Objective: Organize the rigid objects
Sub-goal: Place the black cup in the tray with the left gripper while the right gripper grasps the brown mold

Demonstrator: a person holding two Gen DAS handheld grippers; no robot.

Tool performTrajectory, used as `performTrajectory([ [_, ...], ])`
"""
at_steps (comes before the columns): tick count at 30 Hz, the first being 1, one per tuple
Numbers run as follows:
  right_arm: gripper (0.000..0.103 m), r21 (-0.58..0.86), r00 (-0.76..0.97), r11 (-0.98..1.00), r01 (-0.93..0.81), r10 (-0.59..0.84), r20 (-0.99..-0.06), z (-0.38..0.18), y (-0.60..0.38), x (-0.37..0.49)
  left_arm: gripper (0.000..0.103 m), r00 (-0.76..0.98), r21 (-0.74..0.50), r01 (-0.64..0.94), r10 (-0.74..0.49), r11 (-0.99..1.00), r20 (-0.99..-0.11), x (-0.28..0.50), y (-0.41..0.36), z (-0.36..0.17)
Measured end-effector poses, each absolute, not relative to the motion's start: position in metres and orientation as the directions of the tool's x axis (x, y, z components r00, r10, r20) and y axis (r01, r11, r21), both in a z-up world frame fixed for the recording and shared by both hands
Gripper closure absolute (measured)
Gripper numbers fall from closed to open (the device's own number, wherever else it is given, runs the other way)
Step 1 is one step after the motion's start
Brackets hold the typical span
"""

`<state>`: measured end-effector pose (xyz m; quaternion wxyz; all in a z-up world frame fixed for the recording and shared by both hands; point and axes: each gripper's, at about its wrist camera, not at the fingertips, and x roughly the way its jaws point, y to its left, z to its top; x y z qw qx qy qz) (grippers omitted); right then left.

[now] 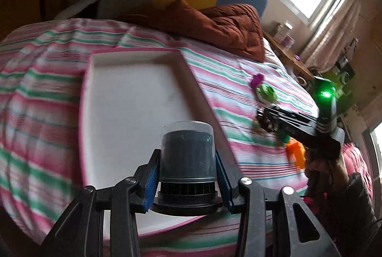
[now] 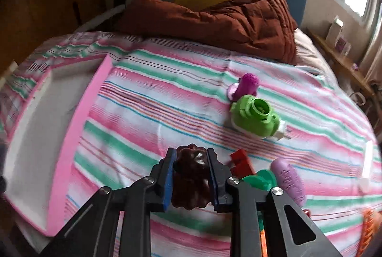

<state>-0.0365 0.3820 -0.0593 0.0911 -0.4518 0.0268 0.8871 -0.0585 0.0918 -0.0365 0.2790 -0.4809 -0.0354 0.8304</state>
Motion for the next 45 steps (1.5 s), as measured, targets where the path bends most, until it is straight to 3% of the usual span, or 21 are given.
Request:
performTrajectory([
  [10,0.078,-0.023,-0.59,-0.982,-0.188,0.131,-0.797,-0.061,0.378,-0.035,0.059,-0.42,-0.307,-0.313,0.421,-0.899,-0.804,-0.085,0.06,-0.048],
  [19,0.074,-0.061,-0.584,-0.978,-0.199,0.168,-0.794,-0.06,0.377,-0.039,0.059,-0.455,-0.244,-0.33,0.38,-0.912,-0.805,-0.096,0.071,-0.048],
  [30,0.078,-0.083,-0.575,-0.977,-0.195,0.183,-0.797,-0.059,0.375,-0.039,0.059,-0.487,-0.192,-0.336,0.345,-0.922,-0.803,-0.162,0.086,-0.046],
  [45,0.078,-0.092,-0.577,-0.977,-0.193,0.189,-0.795,-0.06,0.375,-0.04,0.059,-0.44,-0.121,-0.293,0.247,-0.948,-0.864,-0.239,0.102,-0.078],
])
